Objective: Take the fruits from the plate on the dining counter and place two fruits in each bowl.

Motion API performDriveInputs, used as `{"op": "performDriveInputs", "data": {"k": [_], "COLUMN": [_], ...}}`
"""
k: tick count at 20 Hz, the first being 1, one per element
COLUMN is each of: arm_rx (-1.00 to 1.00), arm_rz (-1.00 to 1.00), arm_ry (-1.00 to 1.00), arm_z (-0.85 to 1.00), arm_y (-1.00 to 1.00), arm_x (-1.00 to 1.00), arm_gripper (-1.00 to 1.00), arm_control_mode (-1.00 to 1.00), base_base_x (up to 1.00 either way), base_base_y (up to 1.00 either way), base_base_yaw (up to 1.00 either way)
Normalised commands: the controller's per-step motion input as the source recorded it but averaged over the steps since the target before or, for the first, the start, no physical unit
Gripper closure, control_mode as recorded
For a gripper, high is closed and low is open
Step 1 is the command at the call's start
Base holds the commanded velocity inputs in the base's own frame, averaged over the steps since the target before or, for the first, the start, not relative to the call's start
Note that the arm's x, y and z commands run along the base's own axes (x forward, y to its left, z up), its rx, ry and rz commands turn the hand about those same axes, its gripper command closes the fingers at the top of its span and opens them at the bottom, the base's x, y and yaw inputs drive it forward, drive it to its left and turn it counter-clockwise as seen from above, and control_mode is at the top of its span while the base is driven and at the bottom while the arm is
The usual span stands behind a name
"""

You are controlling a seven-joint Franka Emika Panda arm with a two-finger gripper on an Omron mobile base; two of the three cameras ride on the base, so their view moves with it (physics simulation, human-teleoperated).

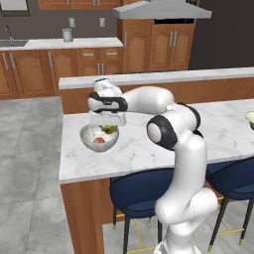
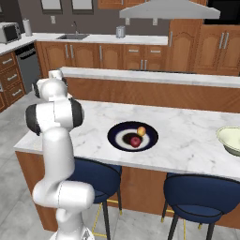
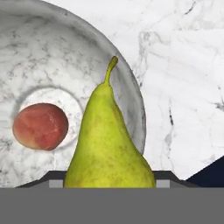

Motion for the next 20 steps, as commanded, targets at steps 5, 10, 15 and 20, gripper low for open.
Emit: {"op": "performDriveInputs", "data": {"k": [5, 10, 15, 20], "arm_rx": [-0.09, -0.08, -0.03, 0.00], "arm_rz": [-0.01, 0.00, 0.00, 0.00], "arm_ry": [0.00, 0.00, 0.00, -0.03], "arm_z": [-0.32, -0.17, -0.14, -0.03], "arm_y": [0.00, 0.00, 0.00, 0.00], "arm_x": [0.00, 0.00, 0.00, 0.00], "arm_gripper": [1.00, 1.00, 1.00, 1.00], "arm_control_mode": [-1.00, -1.00, -1.00, -1.00], "base_base_x": [0.00, 0.00, 0.00, 0.00], "base_base_y": [0.00, 0.00, 0.00, 0.00], "base_base_yaw": [0.00, 0.00, 0.00, 0.00]}}
